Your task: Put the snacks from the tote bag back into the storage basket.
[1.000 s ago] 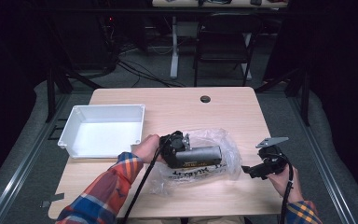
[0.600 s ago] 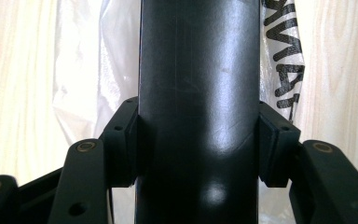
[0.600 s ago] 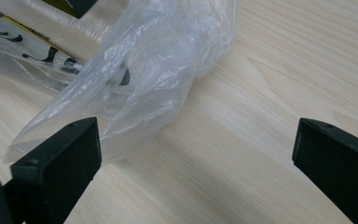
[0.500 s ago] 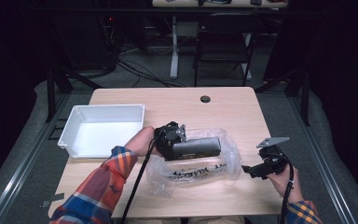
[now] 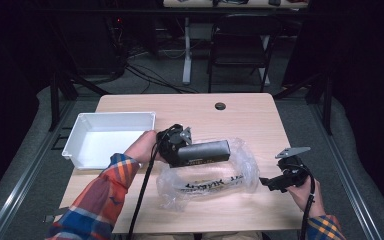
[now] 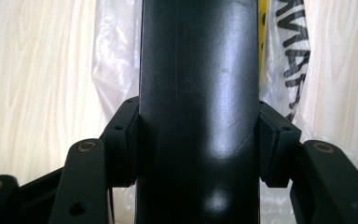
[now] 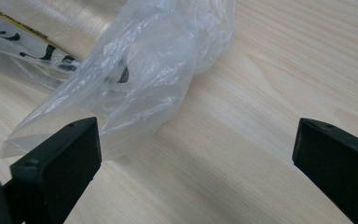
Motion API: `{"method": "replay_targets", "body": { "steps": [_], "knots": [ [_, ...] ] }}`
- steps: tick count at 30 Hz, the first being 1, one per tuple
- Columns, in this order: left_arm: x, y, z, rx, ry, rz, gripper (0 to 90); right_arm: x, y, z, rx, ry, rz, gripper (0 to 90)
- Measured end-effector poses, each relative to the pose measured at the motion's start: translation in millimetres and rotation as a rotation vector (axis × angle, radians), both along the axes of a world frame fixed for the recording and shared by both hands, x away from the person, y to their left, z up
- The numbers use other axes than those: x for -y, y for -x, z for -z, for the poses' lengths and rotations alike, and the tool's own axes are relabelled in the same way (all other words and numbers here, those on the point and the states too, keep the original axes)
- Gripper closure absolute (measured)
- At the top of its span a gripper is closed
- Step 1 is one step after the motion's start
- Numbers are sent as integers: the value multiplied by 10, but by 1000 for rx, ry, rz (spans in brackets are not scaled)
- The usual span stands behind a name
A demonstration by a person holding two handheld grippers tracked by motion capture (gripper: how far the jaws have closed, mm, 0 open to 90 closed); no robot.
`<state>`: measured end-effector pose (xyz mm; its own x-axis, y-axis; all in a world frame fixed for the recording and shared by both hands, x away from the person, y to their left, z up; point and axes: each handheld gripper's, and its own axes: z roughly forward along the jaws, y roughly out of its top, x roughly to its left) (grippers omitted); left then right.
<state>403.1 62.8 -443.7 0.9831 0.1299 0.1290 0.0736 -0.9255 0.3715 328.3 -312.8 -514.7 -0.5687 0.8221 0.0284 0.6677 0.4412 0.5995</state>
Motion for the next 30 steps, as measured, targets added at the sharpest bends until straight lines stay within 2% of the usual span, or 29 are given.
{"method": "replay_targets", "body": {
  "steps": [8,21,30],
  "knots": [
    [-137,-28,-102,12,11,-28,434,-4,-1,5,-2,9,-5,5],
    [-290,-65,-233,33,15,-39,433,3,11,13,-1,15,4,4],
    [-511,-106,-362,55,25,-75,433,18,20,11,0,19,8,4]
  ]
}}
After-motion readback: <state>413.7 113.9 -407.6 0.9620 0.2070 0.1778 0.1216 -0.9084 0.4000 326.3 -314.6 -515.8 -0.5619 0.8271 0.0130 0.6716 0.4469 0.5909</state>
